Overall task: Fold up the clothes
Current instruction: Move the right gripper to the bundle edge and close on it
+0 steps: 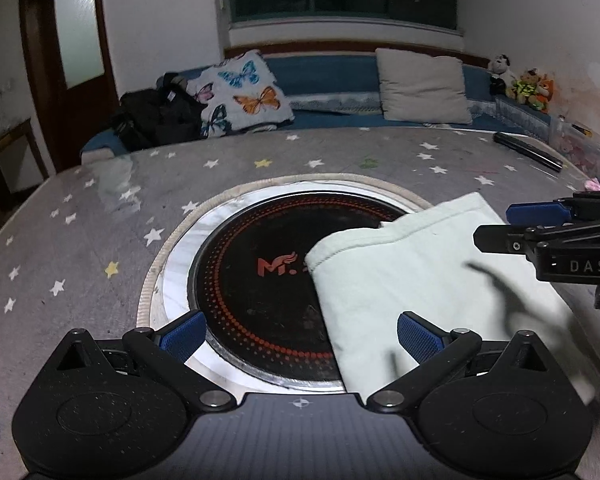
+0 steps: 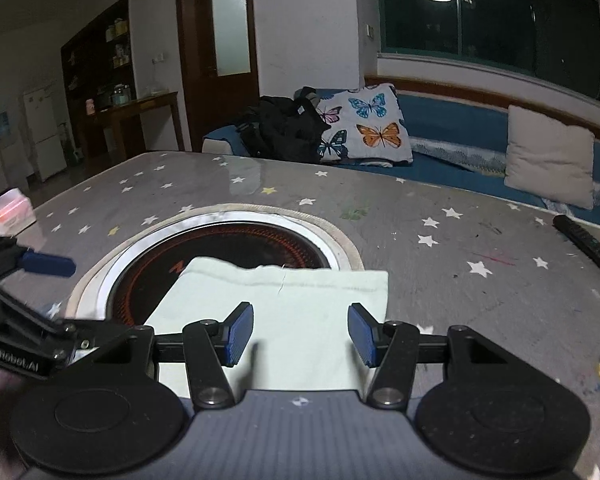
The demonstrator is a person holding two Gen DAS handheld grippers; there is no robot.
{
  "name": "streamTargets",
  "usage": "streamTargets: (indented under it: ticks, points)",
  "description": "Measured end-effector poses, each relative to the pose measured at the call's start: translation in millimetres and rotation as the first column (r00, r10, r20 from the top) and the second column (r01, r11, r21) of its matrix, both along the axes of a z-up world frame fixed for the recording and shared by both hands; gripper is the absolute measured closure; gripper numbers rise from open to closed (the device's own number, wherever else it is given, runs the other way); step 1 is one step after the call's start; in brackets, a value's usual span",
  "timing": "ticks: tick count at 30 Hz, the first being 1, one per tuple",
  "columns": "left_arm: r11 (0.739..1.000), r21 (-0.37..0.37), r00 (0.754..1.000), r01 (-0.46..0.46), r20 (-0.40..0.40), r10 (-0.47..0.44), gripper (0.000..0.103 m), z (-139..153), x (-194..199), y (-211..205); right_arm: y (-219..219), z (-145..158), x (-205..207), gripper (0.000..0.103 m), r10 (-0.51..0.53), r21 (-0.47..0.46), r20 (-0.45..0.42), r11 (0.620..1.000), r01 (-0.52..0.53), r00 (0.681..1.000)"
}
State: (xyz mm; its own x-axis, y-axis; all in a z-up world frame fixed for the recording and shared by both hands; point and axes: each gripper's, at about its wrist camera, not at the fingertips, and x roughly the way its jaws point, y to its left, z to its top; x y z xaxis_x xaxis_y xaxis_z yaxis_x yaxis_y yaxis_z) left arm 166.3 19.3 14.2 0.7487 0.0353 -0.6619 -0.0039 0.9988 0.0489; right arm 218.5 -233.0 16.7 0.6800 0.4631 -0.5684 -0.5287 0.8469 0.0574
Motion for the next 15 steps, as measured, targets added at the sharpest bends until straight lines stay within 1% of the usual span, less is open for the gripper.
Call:
streamTargets:
  ticks: [5, 9, 15]
  points:
    - [1.000, 0.000, 1.000, -0.028, -0.013, 0.028, 0.000, -3, 23, 5, 5, -13, 24, 0.051, -0.027, -0.018, -0.036, 0.999, 0.026, 0.999]
    - [1.000, 0.005, 1.000, -0.020, -0.007, 0.021, 0.000, -2, 39, 4, 3, -23, 34, 0.052, -0.044, -0.038, -0.072, 0.998, 0.041, 0.996]
    - [1.000, 0.020, 0.999, -0.022, -0.025, 0.022, 0.000, -9, 67, 0, 8, -12, 28, 0.052, -0.001, -0.028, -0.008, 1.000, 0.001, 1.000]
